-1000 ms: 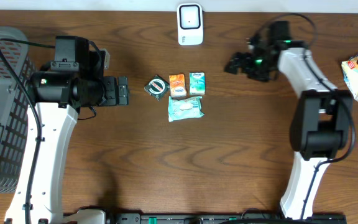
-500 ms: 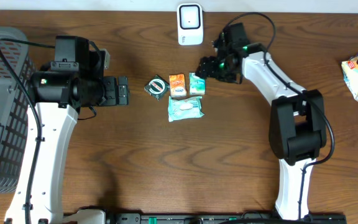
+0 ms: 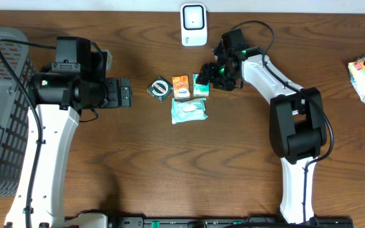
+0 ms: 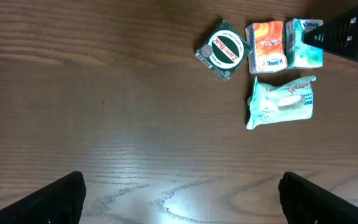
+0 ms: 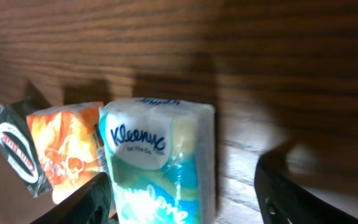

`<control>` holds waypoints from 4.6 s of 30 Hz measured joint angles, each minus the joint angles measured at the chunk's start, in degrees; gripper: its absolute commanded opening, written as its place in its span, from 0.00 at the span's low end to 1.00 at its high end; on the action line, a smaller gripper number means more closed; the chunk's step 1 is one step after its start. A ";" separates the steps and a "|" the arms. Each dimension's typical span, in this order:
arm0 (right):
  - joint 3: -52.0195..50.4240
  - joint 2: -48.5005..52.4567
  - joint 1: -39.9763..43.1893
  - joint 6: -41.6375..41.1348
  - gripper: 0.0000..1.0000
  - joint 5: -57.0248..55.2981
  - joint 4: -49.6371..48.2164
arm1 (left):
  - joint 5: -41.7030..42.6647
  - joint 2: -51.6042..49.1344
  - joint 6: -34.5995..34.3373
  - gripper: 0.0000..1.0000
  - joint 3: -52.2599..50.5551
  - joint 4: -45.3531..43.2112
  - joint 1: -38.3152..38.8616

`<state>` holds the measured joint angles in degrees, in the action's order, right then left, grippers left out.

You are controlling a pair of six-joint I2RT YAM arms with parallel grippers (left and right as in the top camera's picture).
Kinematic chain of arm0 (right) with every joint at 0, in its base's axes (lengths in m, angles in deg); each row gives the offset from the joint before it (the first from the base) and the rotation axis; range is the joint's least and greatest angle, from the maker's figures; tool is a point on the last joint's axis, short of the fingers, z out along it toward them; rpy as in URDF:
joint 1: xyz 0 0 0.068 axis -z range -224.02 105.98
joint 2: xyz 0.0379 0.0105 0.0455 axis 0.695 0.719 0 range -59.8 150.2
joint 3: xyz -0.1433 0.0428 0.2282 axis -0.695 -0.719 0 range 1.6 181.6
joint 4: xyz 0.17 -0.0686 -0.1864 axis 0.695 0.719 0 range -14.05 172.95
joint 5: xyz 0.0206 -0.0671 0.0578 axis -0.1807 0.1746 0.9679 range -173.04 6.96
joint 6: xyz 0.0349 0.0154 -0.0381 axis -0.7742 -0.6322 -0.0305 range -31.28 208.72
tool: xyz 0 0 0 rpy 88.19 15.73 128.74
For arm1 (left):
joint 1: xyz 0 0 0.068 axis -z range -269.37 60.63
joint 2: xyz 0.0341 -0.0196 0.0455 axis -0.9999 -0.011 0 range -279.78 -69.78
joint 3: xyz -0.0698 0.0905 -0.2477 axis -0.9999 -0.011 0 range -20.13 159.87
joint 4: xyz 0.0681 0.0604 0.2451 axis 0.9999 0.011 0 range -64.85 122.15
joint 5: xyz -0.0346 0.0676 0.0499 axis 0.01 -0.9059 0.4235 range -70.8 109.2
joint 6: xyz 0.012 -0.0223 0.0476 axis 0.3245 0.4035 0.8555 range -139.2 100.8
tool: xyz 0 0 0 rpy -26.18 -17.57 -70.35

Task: Scan the item barcode

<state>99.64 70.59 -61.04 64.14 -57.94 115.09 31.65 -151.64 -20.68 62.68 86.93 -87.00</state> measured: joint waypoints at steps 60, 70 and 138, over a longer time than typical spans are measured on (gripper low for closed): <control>0.02 1.22 10.73 31.56 0.01 62.16 3.98 | 0.02 0.00 0.00 0.98 0.00 0.02 0.00; 0.02 1.22 10.73 31.58 0.01 62.38 3.96 | 0.02 0.00 0.00 0.98 0.00 0.00 0.00; 0.02 1.22 9.90 31.74 0.01 58.38 4.33 | 0.02 0.00 0.02 0.98 0.00 0.02 0.00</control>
<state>99.66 71.81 -51.14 95.87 0.44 119.41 31.67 -151.64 -20.66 62.68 86.95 -87.00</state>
